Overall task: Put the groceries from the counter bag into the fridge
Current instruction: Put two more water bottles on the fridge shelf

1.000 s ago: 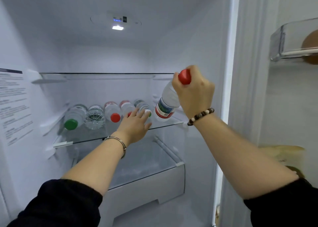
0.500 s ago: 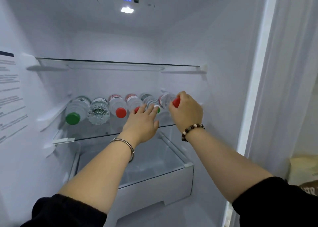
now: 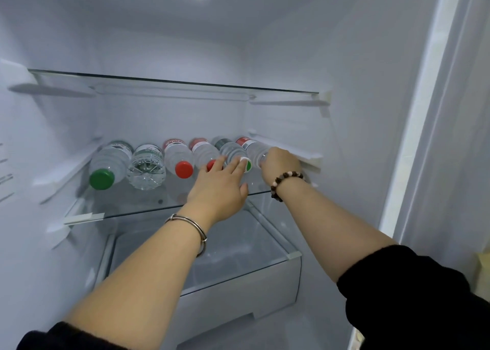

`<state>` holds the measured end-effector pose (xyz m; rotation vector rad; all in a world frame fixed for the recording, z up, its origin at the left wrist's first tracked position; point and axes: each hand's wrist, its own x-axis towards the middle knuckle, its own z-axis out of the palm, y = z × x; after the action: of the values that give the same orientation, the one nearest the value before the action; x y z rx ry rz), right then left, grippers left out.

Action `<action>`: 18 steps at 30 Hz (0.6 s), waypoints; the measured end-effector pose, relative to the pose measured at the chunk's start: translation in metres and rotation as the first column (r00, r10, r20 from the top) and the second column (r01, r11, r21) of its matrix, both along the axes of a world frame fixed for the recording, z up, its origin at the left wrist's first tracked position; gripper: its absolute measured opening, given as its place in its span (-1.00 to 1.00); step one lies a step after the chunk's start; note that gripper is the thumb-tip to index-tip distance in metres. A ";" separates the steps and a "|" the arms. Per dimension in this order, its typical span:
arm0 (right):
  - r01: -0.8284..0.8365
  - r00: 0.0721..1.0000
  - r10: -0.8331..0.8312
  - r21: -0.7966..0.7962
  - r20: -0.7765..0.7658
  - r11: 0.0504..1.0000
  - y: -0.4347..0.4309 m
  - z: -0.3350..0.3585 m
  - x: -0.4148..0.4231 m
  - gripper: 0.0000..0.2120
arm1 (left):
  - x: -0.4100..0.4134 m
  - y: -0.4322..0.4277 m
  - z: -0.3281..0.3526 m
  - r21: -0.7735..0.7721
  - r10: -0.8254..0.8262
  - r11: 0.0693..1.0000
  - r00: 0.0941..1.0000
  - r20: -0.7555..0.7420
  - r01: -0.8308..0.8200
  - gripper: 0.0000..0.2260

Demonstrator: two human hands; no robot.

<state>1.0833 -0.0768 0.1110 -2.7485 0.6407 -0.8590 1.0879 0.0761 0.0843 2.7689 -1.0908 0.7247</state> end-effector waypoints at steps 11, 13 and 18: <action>-0.033 0.999 0.034 0.025 -0.033 0.999 0.002 0.000 0.007 -0.78 | -0.003 -0.001 0.001 -0.043 -0.004 0.999 0.999 0.044 0.006 -0.49; -0.065 0.997 0.067 0.040 -0.043 0.997 0.005 -0.004 -0.001 -0.79 | -0.003 0.000 0.000 -0.050 -0.006 0.999 0.999 0.048 0.008 -0.49; -0.090 0.996 0.090 0.040 -0.005 0.995 0.008 -0.004 -0.042 -0.88 | -0.006 -0.005 0.003 -0.089 0.027 0.996 0.997 0.075 -0.020 -0.49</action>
<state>1.0412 -0.0691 0.1069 -2.7227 0.5244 -0.8094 1.0821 0.0709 0.0874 2.7049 -1.0140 0.8662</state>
